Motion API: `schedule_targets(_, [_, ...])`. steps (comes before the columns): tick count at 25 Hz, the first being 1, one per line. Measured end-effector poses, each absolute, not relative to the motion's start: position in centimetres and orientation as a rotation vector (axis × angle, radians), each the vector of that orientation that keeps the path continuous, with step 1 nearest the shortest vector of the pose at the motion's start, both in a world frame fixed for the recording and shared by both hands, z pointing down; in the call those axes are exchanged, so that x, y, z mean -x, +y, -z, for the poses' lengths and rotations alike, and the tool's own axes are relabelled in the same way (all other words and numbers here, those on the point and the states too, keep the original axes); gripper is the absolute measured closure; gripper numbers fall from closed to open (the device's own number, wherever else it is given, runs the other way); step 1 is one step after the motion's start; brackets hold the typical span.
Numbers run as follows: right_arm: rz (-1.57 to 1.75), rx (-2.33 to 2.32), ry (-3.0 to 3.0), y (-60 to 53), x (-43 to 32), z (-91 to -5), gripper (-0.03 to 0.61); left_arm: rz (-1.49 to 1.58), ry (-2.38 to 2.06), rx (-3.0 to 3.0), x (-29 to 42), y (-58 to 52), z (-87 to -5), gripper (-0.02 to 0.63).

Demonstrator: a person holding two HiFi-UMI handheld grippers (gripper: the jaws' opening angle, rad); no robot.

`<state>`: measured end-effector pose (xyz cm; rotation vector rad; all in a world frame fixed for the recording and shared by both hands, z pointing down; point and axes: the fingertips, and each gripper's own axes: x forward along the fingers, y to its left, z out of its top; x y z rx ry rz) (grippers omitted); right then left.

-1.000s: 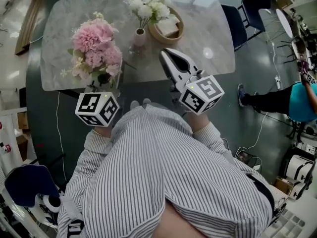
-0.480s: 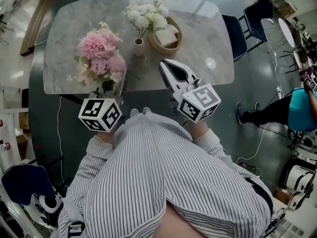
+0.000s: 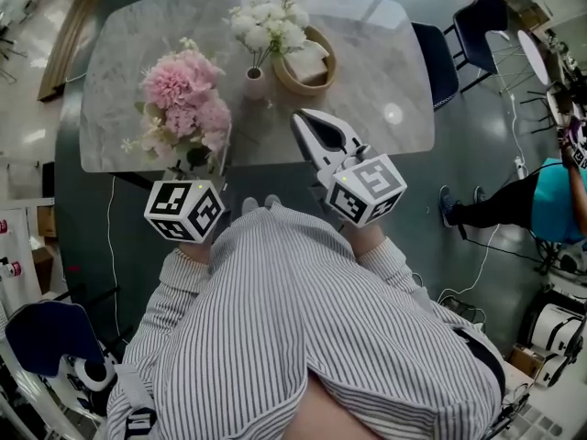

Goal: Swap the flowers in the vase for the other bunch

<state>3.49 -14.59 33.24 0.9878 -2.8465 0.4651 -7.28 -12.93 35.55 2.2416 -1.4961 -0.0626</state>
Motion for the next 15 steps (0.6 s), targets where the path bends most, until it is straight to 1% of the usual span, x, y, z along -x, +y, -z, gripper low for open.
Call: schedule_targets(15, [-0.433, -0.982, -2.827, -15.17, -2.98, -33.61, 0.563, 0.064, -1.476, -2.244, 7.34, -13.21, -35.84, 0.580])
